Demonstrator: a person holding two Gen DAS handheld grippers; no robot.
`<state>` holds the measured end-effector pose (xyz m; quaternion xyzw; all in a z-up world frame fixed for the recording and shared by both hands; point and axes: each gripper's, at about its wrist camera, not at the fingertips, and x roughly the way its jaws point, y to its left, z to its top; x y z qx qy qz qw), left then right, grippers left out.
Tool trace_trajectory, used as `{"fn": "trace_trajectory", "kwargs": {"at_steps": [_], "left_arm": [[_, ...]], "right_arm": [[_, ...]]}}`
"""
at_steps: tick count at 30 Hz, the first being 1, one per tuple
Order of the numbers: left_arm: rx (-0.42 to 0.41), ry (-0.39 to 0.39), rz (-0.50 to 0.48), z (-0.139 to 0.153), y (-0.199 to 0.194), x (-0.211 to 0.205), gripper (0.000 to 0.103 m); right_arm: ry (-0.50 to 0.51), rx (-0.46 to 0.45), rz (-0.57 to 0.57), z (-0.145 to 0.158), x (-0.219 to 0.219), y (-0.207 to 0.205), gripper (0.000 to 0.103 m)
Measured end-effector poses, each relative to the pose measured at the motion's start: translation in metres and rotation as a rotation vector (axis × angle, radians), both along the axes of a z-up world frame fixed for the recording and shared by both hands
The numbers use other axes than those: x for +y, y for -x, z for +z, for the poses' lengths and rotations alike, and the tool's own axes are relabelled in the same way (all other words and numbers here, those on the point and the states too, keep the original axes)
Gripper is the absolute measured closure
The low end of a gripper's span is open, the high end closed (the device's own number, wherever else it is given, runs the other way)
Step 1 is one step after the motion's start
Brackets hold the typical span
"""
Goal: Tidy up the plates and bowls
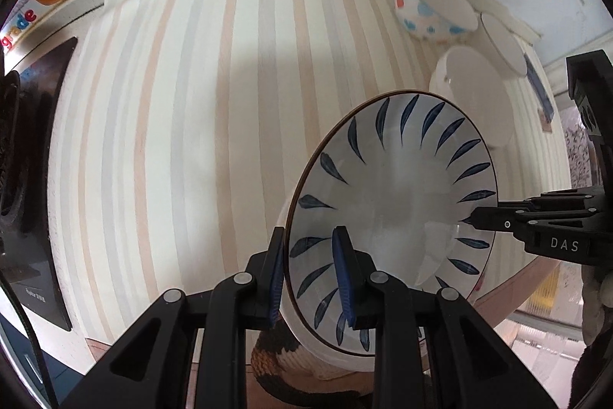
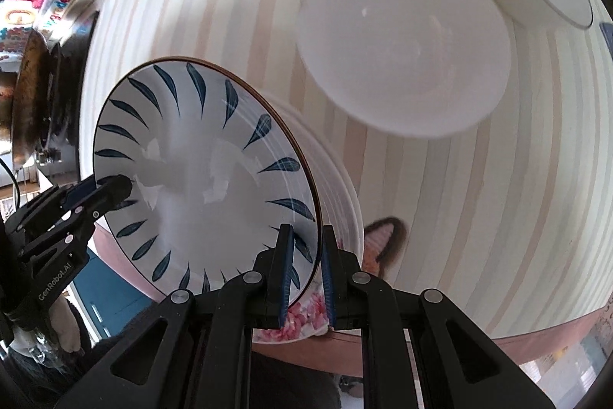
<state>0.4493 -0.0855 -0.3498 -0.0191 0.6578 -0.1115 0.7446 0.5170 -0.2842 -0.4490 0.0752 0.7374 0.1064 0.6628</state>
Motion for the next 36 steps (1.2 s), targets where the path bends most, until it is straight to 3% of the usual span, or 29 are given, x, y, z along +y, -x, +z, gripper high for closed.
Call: {"fn": "trace_trajectory", "kwargs": {"at_steps": [10, 21, 36], "left_arm": [[0.015, -0.041, -0.037, -0.015, 0.004, -0.016, 0.081], [0.008, -0.056, -0.051, -0.021, 0.005, -0.019, 0.081], [0.044, -0.012, -0.029, -0.034, 0.002, -0.006, 0.081]], "right_arm": [[0.005, 0.039, 0.003, -0.019, 0.007, 0.004, 0.088], [0.009, 0.046, -0.004, -0.021, 0.004, 0.000, 0.087], [-0.046, 0.029, -0.073, -0.017, -0.012, 0.011, 0.085]]}}
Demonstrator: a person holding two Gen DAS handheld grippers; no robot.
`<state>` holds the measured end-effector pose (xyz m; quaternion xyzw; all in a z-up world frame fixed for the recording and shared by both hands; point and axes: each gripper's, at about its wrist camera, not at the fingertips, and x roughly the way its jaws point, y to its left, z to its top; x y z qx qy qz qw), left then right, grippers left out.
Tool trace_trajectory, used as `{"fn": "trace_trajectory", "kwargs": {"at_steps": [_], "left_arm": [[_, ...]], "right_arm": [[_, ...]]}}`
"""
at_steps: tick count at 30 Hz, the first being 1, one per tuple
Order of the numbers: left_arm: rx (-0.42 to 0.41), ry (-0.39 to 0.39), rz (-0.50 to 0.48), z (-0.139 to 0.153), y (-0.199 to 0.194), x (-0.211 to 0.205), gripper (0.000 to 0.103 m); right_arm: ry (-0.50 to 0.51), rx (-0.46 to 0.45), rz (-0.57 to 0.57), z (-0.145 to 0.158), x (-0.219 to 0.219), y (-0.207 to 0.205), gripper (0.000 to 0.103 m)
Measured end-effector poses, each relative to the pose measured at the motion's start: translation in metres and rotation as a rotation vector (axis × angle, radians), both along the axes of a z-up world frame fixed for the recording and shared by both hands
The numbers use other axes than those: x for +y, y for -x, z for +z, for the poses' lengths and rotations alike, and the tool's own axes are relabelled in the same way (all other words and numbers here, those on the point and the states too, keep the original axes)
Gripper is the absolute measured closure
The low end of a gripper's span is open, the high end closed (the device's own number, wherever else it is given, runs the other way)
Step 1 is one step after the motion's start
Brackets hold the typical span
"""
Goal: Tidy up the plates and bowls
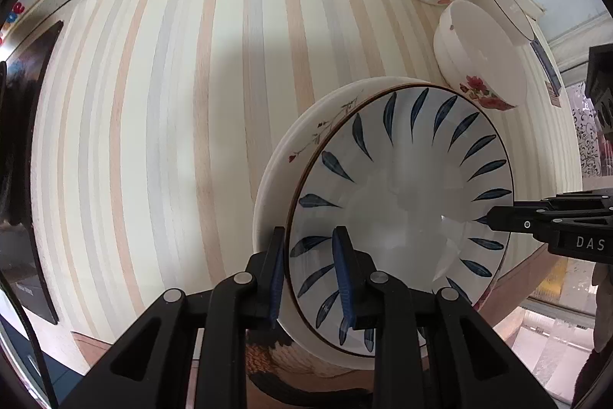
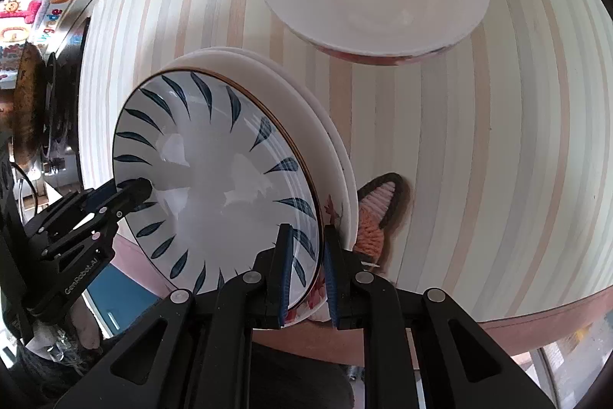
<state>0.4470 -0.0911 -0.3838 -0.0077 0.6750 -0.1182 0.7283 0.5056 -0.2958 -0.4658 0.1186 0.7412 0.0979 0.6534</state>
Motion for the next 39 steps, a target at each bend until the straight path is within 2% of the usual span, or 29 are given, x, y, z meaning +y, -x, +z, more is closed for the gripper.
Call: {"fn": "trace_trajectory", "kwargs": {"at_steps": [5, 13, 22, 24, 27, 29, 31, 33, 39], "left_arm": [[0.009, 0.015, 0.028, -0.002, -0.003, 0.007, 0.081], [-0.029, -0.016, 0.060, 0.009, 0.000, 0.014, 0.081], [-0.151, -0.083, 0.098, 0.056, 0.029, 0.007, 0.081], [-0.175, -0.087, 0.107, 0.067, 0.038, 0.007, 0.081], [-0.216, -0.088, 0.126, 0.090, 0.055, 0.006, 0.081], [-0.248, -0.090, 0.138, 0.105, 0.066, 0.005, 0.081], [-0.274, -0.091, 0.154, 0.121, 0.079, 0.004, 0.080], [-0.292, -0.101, 0.166, 0.136, 0.090, 0.003, 0.077], [-0.337, -0.058, 0.182, 0.170, 0.117, 0.002, 0.070]], "right_arm": [[-0.018, -0.019, -0.024, 0.007, -0.011, 0.001, 0.085], [-0.011, -0.049, -0.014, 0.020, -0.010, 0.010, 0.084], [0.006, -0.164, 0.002, 0.055, 0.001, 0.046, 0.080], [0.017, -0.208, 0.018, 0.071, 0.003, 0.059, 0.076], [0.025, -0.268, 0.042, 0.096, 0.008, 0.074, 0.065], [0.023, -0.305, 0.053, 0.114, 0.008, 0.086, 0.051], [0.013, -0.339, 0.061, 0.132, 0.010, 0.101, 0.045], [0.012, -0.360, 0.066, 0.147, 0.010, 0.114, 0.042], [0.010, -0.426, 0.053, 0.189, 0.011, 0.148, 0.035]]}}
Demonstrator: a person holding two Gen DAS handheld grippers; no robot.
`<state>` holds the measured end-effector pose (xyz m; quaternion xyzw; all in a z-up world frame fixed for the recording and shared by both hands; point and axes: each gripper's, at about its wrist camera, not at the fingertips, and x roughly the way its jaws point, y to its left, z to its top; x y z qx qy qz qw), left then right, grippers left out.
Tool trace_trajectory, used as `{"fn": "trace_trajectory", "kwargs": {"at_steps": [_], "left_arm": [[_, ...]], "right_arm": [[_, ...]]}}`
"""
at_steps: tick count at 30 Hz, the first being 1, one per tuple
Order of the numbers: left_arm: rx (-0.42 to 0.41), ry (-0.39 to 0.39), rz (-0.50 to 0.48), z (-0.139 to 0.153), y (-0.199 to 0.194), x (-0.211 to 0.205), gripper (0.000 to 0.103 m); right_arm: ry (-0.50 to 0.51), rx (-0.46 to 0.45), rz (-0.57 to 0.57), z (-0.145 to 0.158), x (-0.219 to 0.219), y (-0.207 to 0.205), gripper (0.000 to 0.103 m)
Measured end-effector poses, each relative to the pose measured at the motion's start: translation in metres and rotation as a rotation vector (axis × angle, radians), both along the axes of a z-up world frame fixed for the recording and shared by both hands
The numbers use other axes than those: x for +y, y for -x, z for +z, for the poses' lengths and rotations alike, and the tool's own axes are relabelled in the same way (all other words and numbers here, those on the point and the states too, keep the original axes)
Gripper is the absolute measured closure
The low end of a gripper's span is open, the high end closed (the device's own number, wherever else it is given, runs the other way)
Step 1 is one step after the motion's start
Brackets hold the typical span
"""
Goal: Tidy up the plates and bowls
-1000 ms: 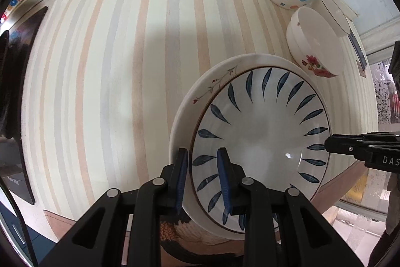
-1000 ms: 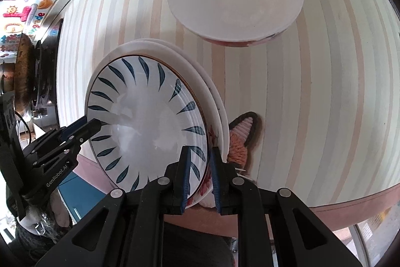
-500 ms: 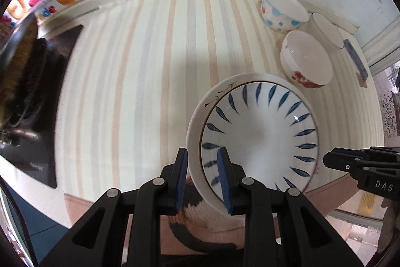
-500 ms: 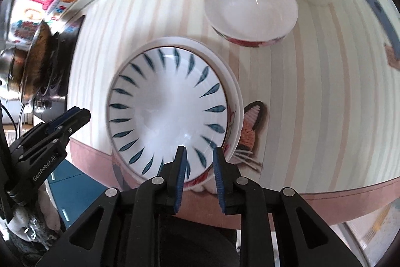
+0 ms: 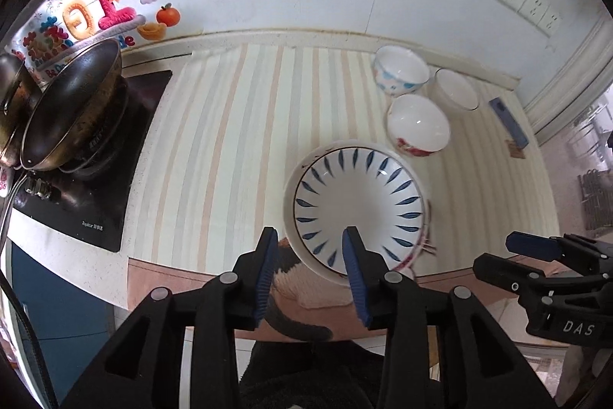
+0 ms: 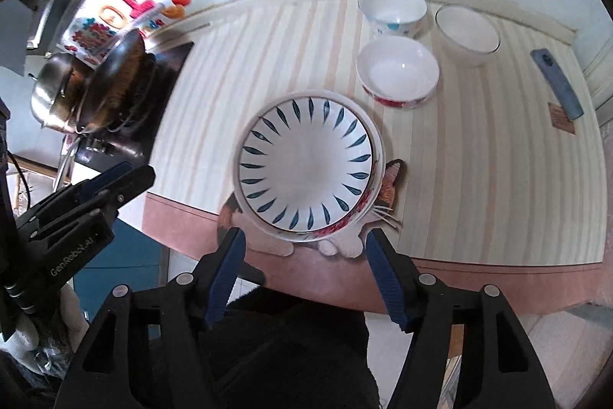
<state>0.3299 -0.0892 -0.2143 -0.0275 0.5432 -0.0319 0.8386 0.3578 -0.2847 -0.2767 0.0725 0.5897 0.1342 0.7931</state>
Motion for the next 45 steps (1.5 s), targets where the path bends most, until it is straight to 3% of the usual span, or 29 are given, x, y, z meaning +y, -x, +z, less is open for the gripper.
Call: {"fn": "trace_trajectory", "kwargs": {"at_steps": [4, 5, 6, 8, 17, 24, 32, 40, 45], "left_arm": [[-0.036, 0.009, -0.020, 0.016, 0.012, -0.003, 0.068], [-0.047, 0.012, -0.031, 0.021, 0.016, -0.004, 0.057], [-0.056, 0.015, -0.039, 0.023, 0.019, -0.004, 0.040], [-0.081, 0.031, -0.063, 0.031, 0.026, -0.004, 0.031], [-0.161, 0.034, -0.145, 0.050, 0.047, -0.004, 0.031], [-0.188, 0.025, -0.151, 0.056, 0.037, -0.018, 0.031], [-0.168, -0.022, -0.081, 0.031, -0.030, -0.057, 0.031], [0.035, 0.043, 0.027, -0.046, -0.136, -0.096, 0.031], [0.144, 0.038, 0.071, -0.096, -0.183, -0.111, 0.031]], "right_arm": [[0.020, -0.051, -0.021, 0.026, 0.002, 0.019, 0.025], [0.020, -0.059, -0.028, 0.031, 0.003, 0.024, 0.025], [0.021, -0.065, -0.035, 0.037, 0.004, 0.029, 0.024], [0.031, -0.082, -0.056, 0.046, 0.008, 0.039, 0.022], [0.038, -0.105, -0.140, 0.062, 0.010, 0.070, 0.022], [-0.014, -0.109, -0.229, 0.059, -0.029, 0.064, 0.022], [-0.072, -0.086, -0.274, 0.025, -0.098, -0.010, 0.022], [-0.108, 0.043, -0.235, -0.048, -0.146, -0.120, 0.022], [-0.138, 0.111, -0.177, -0.096, -0.154, -0.178, 0.022]]}}
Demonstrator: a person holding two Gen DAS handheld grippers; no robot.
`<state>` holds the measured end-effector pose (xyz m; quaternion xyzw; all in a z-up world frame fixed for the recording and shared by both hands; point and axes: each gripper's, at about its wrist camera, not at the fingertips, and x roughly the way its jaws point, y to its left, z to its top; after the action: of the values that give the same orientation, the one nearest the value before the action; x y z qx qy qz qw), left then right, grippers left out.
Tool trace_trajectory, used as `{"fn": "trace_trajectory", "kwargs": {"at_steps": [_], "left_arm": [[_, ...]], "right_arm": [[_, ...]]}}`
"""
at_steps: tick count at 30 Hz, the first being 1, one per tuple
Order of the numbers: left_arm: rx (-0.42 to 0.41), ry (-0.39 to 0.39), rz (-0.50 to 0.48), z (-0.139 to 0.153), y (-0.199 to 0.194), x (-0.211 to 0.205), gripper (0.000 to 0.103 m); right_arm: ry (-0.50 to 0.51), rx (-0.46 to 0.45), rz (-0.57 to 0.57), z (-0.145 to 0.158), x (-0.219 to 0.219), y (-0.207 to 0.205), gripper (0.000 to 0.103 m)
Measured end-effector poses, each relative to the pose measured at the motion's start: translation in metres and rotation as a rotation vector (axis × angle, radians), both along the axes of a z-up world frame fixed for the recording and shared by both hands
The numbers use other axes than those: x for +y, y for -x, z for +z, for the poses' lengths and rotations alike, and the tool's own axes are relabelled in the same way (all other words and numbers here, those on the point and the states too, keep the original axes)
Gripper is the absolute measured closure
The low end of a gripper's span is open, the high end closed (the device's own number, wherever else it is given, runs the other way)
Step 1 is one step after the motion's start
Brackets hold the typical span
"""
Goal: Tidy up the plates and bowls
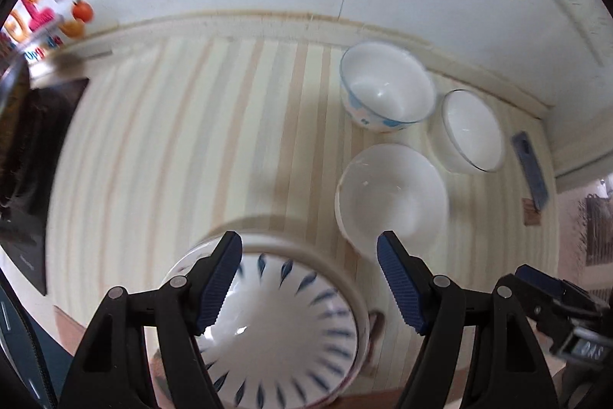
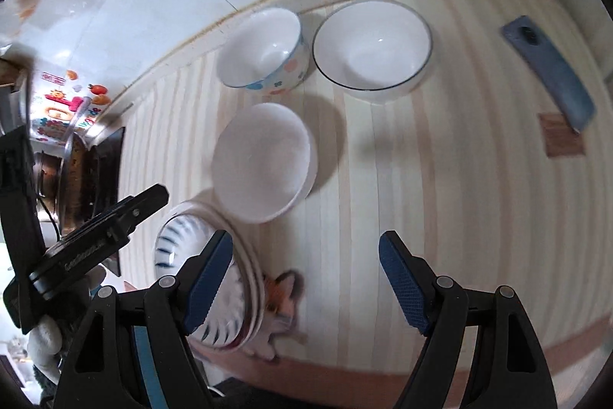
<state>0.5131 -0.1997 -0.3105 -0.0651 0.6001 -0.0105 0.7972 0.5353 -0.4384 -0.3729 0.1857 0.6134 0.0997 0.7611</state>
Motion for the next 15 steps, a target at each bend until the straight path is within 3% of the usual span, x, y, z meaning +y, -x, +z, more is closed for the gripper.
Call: {"fn": "trace_trajectory", "kwargs": {"at_steps": [4, 8, 10, 12, 15], "left_arm": [[0.071, 0.017, 0.024, -0.032, -0.029, -0.005, 0.031], [0.072, 0.040, 0.020, -0.045, -0.041, -0.014, 0.032], [0.072, 0.049, 0.001, -0.051, -0.046, -0.019, 0.040], [0.097, 0.061, -0.014, -0.059, -0.050, -0.024, 0.060], [0.132, 0.073, -0.033, -0.069, -0.052, -0.030, 0.075]], "right_arm": [[-0.043, 0.047, 0.024, -0.036, 0.000, -0.035, 0.022], [-0.087, 0.086, 0.032, -0.067, -0.001, -0.058, 0.022], [-0.106, 0.102, 0.035, -0.080, 0.000, -0.066, 0.023], [-0.137, 0.116, 0.036, -0.090, 0.000, -0.071, 0.032], [-0.181, 0.126, 0.049, -0.101, 0.004, -0.077, 0.054]]}}
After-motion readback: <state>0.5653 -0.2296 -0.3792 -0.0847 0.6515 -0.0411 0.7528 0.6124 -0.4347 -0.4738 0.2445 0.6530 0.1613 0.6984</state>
